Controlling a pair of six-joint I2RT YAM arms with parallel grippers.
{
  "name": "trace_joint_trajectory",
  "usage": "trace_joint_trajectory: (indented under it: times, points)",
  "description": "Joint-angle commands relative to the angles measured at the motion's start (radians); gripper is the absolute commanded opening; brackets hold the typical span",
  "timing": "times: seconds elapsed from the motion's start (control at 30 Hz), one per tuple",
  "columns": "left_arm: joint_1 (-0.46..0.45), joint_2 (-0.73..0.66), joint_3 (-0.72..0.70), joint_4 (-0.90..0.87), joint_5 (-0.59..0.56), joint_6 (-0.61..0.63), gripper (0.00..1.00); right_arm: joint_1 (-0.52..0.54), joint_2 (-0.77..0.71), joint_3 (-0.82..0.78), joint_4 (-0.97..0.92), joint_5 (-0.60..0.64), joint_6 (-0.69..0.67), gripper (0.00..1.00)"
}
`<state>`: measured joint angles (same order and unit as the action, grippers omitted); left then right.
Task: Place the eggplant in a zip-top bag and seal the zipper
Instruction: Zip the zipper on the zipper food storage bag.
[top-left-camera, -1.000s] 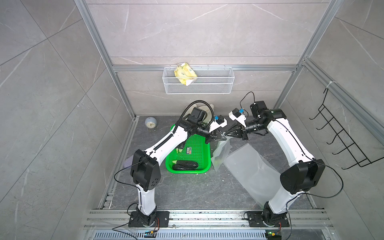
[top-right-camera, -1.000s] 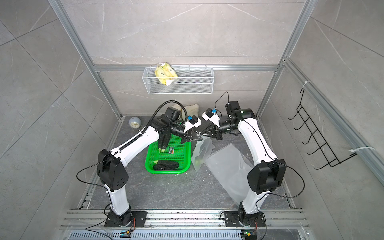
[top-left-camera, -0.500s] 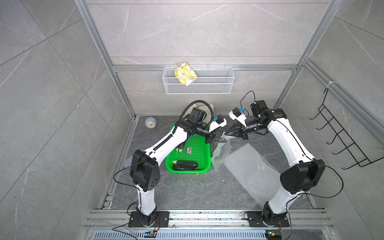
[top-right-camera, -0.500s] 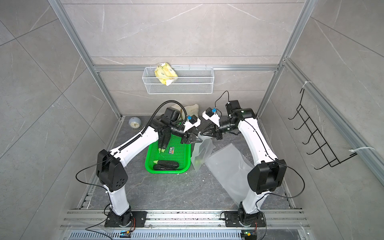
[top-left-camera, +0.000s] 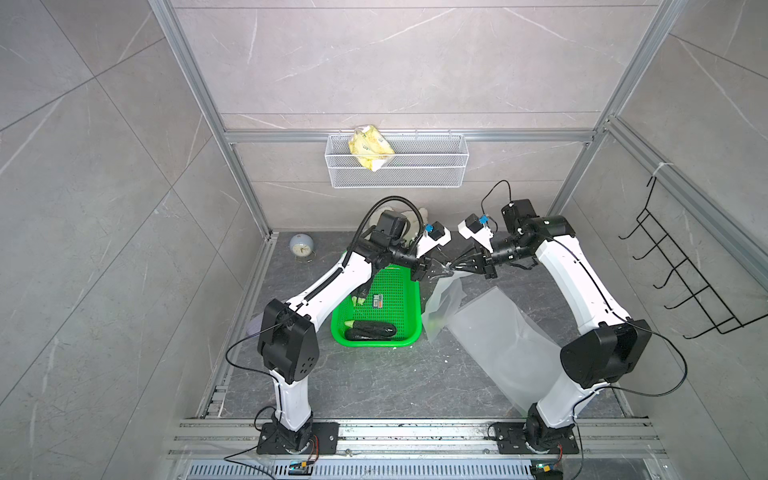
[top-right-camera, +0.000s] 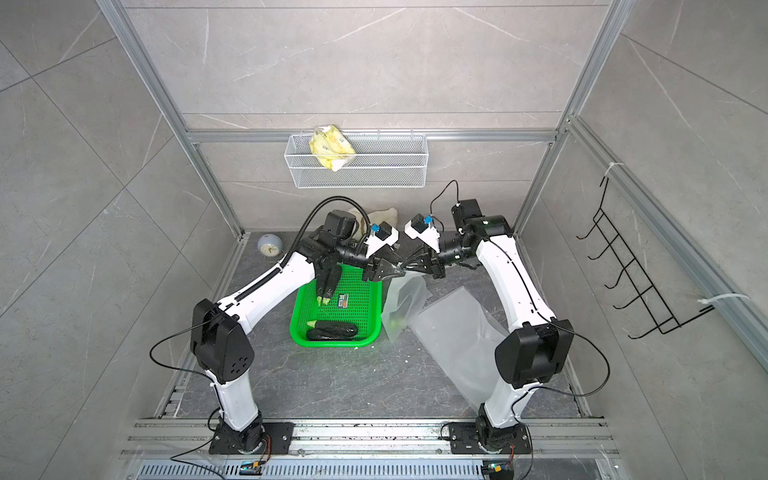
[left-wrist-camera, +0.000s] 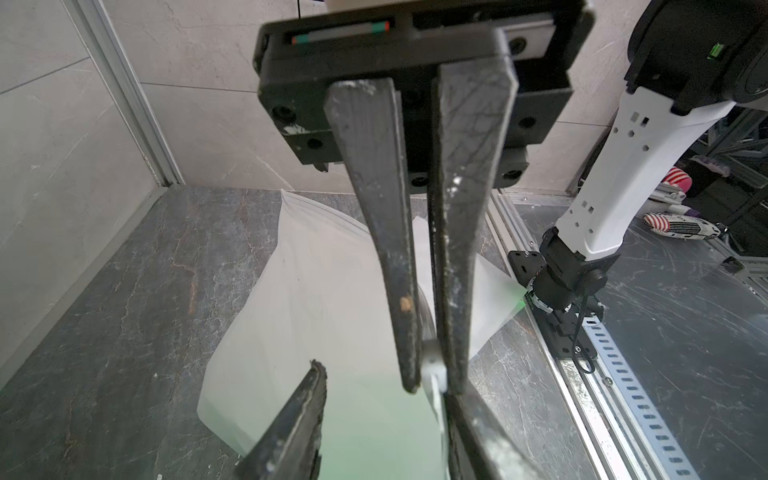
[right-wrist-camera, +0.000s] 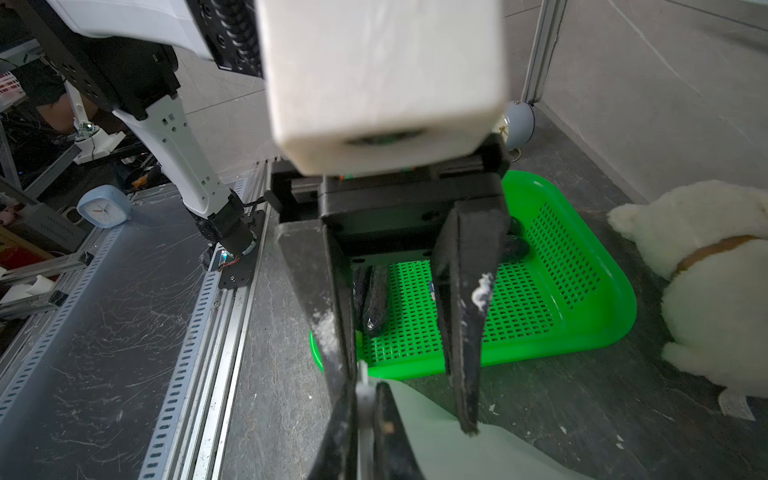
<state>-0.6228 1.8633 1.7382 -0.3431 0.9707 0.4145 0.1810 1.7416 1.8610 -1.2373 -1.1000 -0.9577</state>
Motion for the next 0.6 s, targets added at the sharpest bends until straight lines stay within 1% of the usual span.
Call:
trace_joint_trajectory:
  times: [0.0,0.1,0.2,0.23,0.47,0.57]
  points:
    - [0.005,-0.029,0.007,0.038,0.008,-0.029,0.36,-0.003,0.015,0.023,-0.013,0.0,0.024,0.01]
    - [0.004,-0.024,0.008,0.038,0.003,-0.031,0.18,-0.002,0.019,0.023,-0.015,-0.001,0.027,0.01]
    - [0.005,-0.024,0.01,0.036,0.003,-0.028,0.02,-0.001,0.016,0.019,-0.013,0.0,0.024,0.01]
    - [0.005,-0.025,0.01,0.034,0.002,-0.028,0.0,0.001,0.015,0.015,-0.011,0.008,0.025,0.01]
    - [0.009,-0.039,0.009,0.003,-0.011,0.003,0.0,0.001,0.011,-0.032,0.018,0.1,0.032,0.02]
    - [0.021,-0.054,-0.003,0.011,0.001,-0.001,0.0,-0.002,0.009,-0.043,0.023,0.115,0.034,0.02]
